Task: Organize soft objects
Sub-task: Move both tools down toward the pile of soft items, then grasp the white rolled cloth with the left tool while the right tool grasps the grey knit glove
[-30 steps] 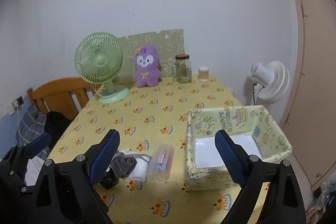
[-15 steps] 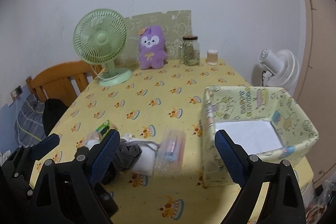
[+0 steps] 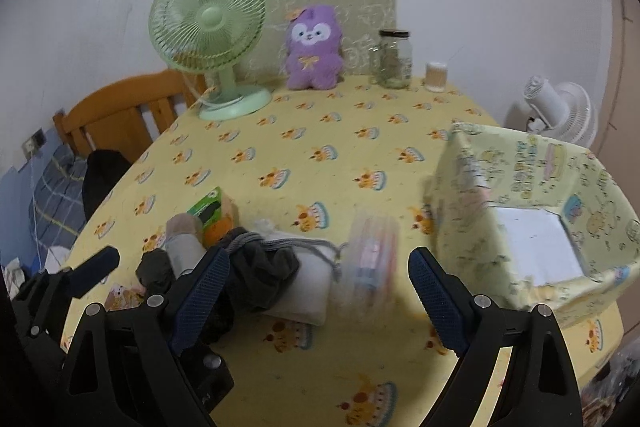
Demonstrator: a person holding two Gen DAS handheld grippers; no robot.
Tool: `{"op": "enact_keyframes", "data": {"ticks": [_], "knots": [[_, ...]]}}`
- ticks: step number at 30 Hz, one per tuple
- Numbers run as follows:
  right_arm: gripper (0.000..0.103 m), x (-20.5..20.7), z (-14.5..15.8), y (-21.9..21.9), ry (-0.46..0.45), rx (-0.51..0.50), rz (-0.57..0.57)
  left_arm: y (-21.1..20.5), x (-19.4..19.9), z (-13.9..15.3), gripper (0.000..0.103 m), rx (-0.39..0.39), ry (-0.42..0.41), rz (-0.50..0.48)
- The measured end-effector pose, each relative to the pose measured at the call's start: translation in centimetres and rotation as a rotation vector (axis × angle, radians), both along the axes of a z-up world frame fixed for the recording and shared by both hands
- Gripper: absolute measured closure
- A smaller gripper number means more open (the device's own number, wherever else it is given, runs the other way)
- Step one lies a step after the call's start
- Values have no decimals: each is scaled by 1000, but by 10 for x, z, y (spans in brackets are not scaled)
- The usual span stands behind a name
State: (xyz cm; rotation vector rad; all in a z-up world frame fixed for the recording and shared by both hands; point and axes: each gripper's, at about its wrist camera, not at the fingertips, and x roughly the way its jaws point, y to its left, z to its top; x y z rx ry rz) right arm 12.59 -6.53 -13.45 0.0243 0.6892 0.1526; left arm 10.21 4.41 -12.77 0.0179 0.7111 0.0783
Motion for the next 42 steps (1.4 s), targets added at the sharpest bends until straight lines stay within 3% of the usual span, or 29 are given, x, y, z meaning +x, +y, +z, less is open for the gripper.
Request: {"op": "enact_keyframes", "data": {"ticks": [15, 19, 21, 25, 27, 36, 42], "knots": [[18, 38, -29, 21, 146, 28, 54, 8, 25, -24, 34, -17, 71, -20], [30, 41, -35, 21, 172, 88, 86, 11, 28, -28, 34, -28, 83, -18], [46, 41, -35, 21, 182, 119, 114, 13, 30, -29, 34, -38, 89, -21], [54, 38, -34, 23, 169, 110, 123, 10, 29, -28, 36, -22, 82, -23], [60, 37, -33, 22, 166, 115, 121, 9, 28, -27, 46, -21, 75, -30], [67, 33, -27, 16, 143, 101, 93, 5, 27, -22, 79, -25, 61, -60], [69, 32, -21, 10, 124, 97, 77, 0, 27, -16, 88, -30, 42, -72]]}}
